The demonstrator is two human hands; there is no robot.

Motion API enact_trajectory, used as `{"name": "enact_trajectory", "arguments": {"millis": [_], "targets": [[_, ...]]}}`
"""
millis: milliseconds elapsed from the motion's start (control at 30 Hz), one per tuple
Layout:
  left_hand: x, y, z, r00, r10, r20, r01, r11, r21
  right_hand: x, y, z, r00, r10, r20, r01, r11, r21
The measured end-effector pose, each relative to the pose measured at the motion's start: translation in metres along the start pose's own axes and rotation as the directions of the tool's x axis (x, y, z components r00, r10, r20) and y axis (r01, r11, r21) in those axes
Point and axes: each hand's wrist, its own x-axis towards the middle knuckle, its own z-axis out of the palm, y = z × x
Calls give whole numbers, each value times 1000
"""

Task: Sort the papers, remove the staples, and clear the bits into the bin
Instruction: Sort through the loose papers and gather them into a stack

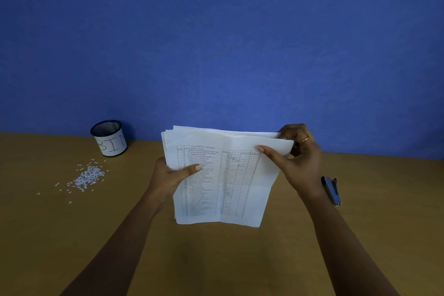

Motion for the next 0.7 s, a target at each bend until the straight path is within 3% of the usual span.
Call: {"name": "enact_trajectory", "arguments": {"millis": [200,500,700], "targets": [[1,-2,-2,1000,-11,-3,11,1000,12,0,5,-6,996,47,-71,-47,999,-5],[-1,2,2,1000,9,13,-9,1000,-19,2,9,-8,990,118,76,-126,986,108],[0,2,2,1000,20,9,-20,1000,-21,-3,12,-7,973,228,41,-232,954,189]]}}
